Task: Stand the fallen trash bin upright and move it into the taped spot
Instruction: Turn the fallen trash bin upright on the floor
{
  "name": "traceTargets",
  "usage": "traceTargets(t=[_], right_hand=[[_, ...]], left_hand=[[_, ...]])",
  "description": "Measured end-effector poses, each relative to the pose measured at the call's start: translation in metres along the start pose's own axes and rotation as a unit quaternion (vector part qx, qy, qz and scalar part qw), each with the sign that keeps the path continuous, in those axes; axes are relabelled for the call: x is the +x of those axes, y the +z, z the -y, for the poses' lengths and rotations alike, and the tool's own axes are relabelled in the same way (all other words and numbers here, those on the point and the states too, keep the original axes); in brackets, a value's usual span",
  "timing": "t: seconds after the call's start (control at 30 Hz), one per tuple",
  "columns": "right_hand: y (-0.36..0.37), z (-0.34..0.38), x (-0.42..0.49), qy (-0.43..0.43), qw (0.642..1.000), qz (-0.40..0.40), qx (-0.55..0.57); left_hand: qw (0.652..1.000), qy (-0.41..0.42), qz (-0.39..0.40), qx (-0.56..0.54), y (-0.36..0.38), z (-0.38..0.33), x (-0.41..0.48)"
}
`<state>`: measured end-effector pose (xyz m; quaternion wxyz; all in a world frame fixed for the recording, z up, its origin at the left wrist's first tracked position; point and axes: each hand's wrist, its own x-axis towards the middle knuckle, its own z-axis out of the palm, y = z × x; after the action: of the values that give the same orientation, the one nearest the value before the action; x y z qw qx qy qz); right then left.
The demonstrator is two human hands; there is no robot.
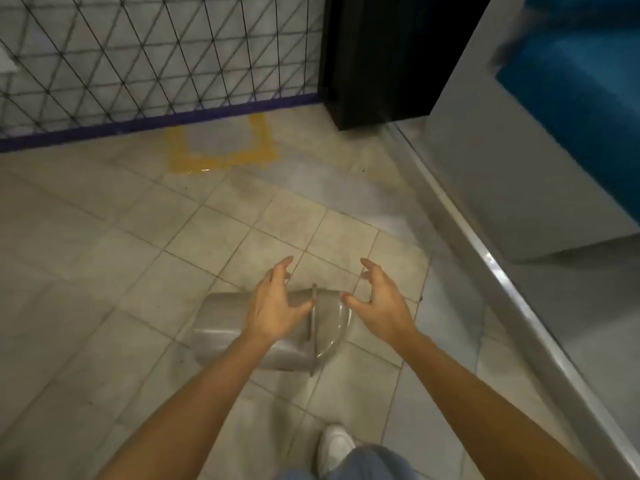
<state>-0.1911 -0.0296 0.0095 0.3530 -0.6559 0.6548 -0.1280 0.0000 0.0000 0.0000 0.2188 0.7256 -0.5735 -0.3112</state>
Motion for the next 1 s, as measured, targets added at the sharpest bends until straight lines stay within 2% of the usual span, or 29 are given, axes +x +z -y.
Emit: traceTargets(t=[0.07, 0.17, 0.37, 0.53, 0.67, 1.0], right_hand=[[0.029, -0.023, 0.009, 0.02, 0.999, -0.008, 0.028], [0.063, -0.058, 0.022, 0.037, 0.999, -0.018, 0.028], [0.106, -0.102, 0.046, 0.024, 0.999, -0.032, -0.012], [0.124, -0.112, 0.051, 0.063, 0.998, -0.011, 0.008], [0.13, -0.112, 0.051, 0.096, 0.995, 0.005, 0.033], [0.134, -0.112, 0.043, 0.103, 0.993, 0.002, 0.06]], left_hand=[[0.999, -0.02, 0.0, -0.049, 0.026, 0.021, 0.008], [0.999, -0.023, 0.011, -0.047, 0.062, 0.049, 0.021], [0.999, 0.028, 0.001, -0.026, 0.113, 0.077, 0.042], [1.0, 0.017, -0.003, -0.005, 0.127, 0.081, 0.049], [0.998, -0.034, 0.039, 0.022, 0.131, 0.076, 0.052], [0.995, -0.071, 0.063, -0.026, 0.134, 0.07, 0.054]])
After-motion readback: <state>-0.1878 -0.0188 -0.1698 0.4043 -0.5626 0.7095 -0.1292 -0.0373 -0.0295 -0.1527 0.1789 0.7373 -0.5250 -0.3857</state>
